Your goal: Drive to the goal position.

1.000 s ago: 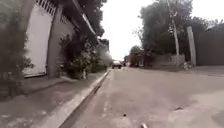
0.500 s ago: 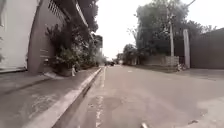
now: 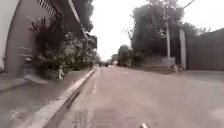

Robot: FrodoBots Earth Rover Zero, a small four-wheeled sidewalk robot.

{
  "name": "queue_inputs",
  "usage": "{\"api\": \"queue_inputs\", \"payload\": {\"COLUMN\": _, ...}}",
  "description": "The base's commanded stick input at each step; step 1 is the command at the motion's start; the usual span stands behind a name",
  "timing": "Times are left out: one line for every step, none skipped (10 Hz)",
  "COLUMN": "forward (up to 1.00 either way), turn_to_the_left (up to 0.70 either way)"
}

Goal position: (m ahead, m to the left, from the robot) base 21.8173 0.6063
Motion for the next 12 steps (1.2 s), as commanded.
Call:
{"api": "queue_inputs", "payload": {"forward": 1.00, "turn_to_the_left": 0.00}}
{"api": "queue_inputs", "payload": {"forward": 1.00, "turn_to_the_left": 0.00}}
{"api": "queue_inputs", "payload": {"forward": 1.00, "turn_to_the_left": 0.27}}
{"api": "queue_inputs", "payload": {"forward": 1.00, "turn_to_the_left": 0.27}}
{"api": "queue_inputs", "payload": {"forward": 1.00, "turn_to_the_left": 0.18}}
{"api": "queue_inputs", "payload": {"forward": 1.00, "turn_to_the_left": 0.00}}
{"api": "queue_inputs", "payload": {"forward": 1.00, "turn_to_the_left": 0.00}}
{"api": "queue_inputs", "payload": {"forward": 1.00, "turn_to_the_left": 0.00}}
{"api": "queue_inputs", "payload": {"forward": 1.00, "turn_to_the_left": 0.00}}
{"api": "queue_inputs", "payload": {"forward": 1.00, "turn_to_the_left": 0.00}}
{"api": "queue_inputs", "payload": {"forward": 1.00, "turn_to_the_left": 0.00}}
{"api": "queue_inputs", "payload": {"forward": 1.00, "turn_to_the_left": 0.00}}
